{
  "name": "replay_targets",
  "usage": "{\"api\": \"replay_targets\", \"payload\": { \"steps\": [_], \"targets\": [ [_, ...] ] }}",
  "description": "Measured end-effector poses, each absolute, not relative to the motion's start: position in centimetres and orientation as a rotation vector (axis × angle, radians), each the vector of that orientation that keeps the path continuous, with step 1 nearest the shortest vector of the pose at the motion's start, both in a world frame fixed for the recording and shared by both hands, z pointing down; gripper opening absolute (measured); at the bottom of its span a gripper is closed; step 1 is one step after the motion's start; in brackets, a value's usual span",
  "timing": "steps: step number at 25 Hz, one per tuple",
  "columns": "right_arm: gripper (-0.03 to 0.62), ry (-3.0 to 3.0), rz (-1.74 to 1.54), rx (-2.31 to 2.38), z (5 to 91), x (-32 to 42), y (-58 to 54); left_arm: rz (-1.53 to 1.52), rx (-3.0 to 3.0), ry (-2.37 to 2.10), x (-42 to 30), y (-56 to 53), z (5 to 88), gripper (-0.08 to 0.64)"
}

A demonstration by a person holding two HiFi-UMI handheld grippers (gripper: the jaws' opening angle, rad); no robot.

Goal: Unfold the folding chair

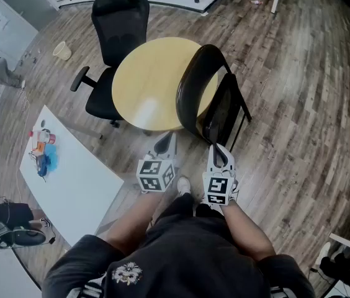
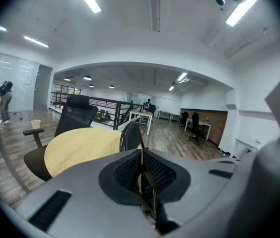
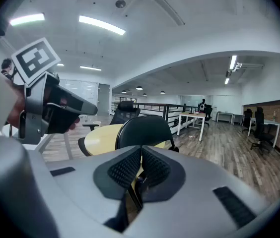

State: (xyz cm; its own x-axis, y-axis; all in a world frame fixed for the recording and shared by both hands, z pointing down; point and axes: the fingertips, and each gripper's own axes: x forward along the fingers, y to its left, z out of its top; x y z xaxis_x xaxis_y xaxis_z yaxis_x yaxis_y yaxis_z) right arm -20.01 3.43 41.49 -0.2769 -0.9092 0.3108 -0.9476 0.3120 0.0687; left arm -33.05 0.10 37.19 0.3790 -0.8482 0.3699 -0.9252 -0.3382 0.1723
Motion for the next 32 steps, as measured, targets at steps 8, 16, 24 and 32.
{"api": "replay_targets", "payload": {
  "steps": [8, 16, 24, 32],
  "targets": [
    [0.023, -2.192, 0.330, 1.618, 47.1, -20.5, -3.1, 0.381, 2.220, -1.541, -33.4, -6.6, 41.1, 0.094],
    [0.178, -2.043, 0.529, 1.547, 54.9, -21.0, -9.0, 0.412, 2.191, -1.447, -33.3, -12.8, 44.9, 0.204],
    [0.253, -1.918, 0.686, 1.457, 62.4, -22.0, -13.8, 0.462, 2.181, -1.323, -31.7, -16.9, 47.4, 0.224],
    [0.309, -1.795, 0.796, 1.422, 65.8, -22.2, -17.6, 0.641, 2.142, -1.188, -31.0, -19.9, 49.0, 0.224]
  ]
}}
